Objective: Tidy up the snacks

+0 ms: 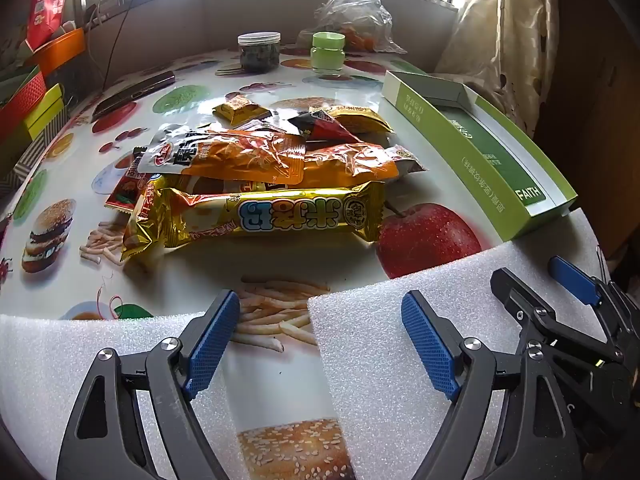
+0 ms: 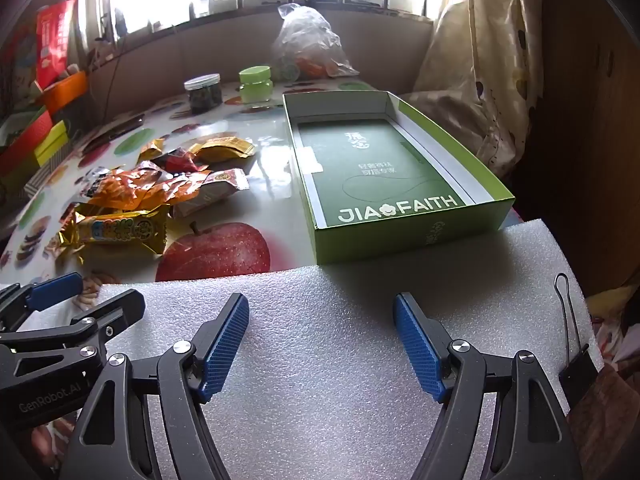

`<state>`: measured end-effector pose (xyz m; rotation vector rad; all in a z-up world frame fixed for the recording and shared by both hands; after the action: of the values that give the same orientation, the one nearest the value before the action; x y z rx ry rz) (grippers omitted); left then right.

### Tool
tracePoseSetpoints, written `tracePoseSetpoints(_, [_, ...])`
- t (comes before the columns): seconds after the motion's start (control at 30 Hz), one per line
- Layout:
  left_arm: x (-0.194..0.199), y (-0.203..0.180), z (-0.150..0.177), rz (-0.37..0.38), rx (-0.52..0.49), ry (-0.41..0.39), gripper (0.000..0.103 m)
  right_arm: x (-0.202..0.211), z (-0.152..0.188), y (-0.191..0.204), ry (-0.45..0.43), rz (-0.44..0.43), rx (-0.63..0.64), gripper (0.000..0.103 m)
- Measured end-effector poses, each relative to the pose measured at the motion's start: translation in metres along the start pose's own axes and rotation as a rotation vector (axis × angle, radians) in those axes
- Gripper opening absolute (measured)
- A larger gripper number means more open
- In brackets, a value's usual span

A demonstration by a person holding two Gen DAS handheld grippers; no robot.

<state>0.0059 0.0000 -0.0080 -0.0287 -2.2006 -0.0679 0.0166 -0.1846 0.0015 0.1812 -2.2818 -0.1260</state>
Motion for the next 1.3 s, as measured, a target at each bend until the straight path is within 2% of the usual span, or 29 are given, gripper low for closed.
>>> tracePoseSetpoints(1.3, [0.0002,-0.0012,-0.0011,-0.001,0.002,0.0,0.084,0.0005,0.0019,0.0017,0.004,0.016,0.0,0.075])
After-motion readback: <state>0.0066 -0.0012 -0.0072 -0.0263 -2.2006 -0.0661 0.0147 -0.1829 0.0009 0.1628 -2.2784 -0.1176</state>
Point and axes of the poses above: each gripper's, at about its wrist camera, not at the fingertips, and x roughly against the way its jaws point, y to its left, z to its underside, the point moved 1 cm from there along -x, roughly the way its jaws point, and after that the axes turned 11 degrees about -x, right-handed, at the moved point
